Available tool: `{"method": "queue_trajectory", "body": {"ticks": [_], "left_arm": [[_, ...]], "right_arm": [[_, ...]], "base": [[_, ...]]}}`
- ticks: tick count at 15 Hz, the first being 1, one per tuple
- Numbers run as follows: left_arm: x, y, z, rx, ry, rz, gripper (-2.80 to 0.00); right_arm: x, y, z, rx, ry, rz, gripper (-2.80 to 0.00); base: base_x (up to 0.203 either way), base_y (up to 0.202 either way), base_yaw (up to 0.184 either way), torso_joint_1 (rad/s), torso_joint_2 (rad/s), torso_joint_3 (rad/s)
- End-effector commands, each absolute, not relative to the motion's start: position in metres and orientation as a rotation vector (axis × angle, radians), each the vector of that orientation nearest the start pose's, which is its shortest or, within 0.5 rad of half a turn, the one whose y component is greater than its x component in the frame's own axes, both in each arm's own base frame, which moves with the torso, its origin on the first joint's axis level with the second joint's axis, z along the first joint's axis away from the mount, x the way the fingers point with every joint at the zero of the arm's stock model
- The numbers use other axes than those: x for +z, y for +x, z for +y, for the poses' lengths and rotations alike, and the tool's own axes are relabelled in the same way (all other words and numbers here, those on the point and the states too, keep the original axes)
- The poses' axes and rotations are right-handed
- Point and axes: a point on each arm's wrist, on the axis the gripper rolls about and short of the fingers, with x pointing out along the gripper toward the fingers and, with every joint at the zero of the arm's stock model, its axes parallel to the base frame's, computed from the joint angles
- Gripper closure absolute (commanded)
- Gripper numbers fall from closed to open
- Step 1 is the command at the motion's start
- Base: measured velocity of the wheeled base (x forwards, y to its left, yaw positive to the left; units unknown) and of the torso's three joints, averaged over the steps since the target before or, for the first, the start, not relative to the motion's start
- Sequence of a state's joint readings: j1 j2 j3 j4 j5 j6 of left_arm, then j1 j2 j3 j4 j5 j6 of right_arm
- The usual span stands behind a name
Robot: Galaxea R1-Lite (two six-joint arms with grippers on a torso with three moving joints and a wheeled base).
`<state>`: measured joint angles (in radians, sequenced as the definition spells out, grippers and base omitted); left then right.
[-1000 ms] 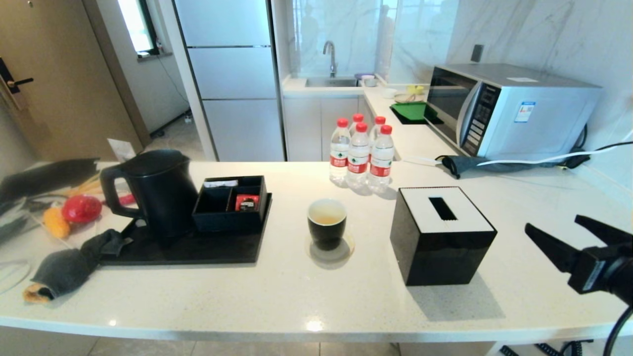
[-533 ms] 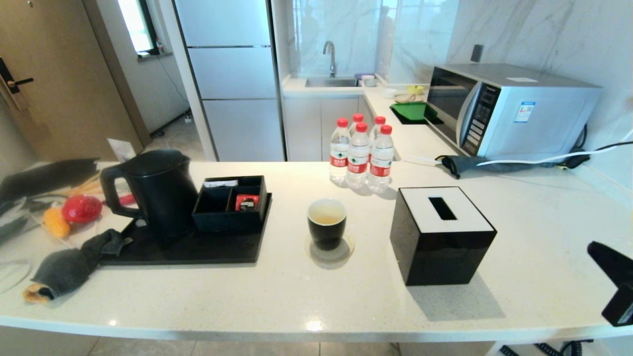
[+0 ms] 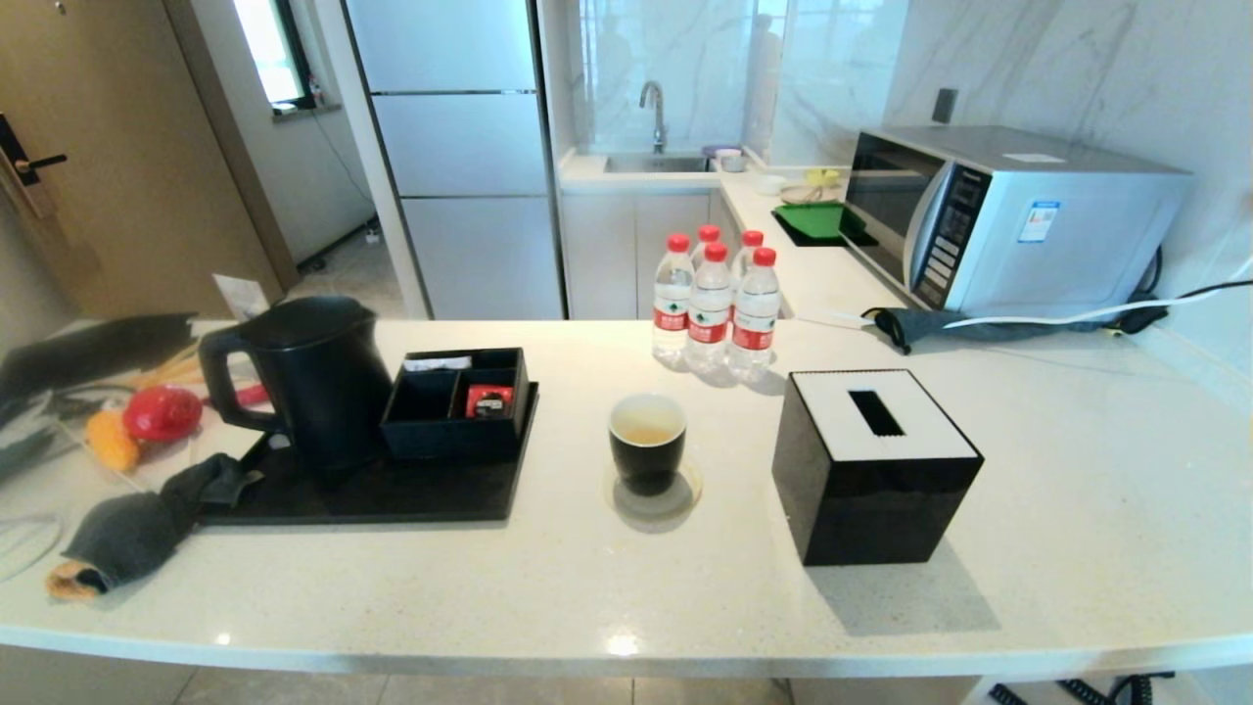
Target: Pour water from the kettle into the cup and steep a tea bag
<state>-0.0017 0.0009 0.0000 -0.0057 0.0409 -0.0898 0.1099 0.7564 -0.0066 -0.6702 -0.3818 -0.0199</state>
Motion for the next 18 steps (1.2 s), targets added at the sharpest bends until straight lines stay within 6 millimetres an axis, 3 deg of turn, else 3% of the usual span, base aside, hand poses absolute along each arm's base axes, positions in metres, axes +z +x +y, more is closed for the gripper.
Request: {"method": "queue_trajectory", "body": {"ticks": [1,7,12,18], "left_arm": [[0.076,-0.023,0.001,0.04,-0.091,-0.006,0.0],[0.076,-0.023,0.001,0.04,-0.091,-0.006,0.0],[0.076,-0.023,0.001,0.04,-0.091,-0.006,0.0],[0.076,-0.023,0.001,0.04,-0.091,-0.006,0.0]], "right_arm": [[0.132,0.036,-0.005,-0.297,-0.031,0.004,0.0],[0.097,-0.029,-0.008,-0.327,-0.111,-0.024,0.0],[0.077,-0.025,0.001,0.041,-0.135,0.021,0.0],[0.075,-0.024,0.001,0.051,-0.053,0.029,0.0]], "base": [[0.0,0.0,0.0,0.0,0.0,0.0],[0.0,0.0,0.0,0.0,0.0,0.0],[0.0,0.0,0.0,0.0,0.0,0.0],[0.0,0.0,0.0,0.0,0.0,0.0]]}}
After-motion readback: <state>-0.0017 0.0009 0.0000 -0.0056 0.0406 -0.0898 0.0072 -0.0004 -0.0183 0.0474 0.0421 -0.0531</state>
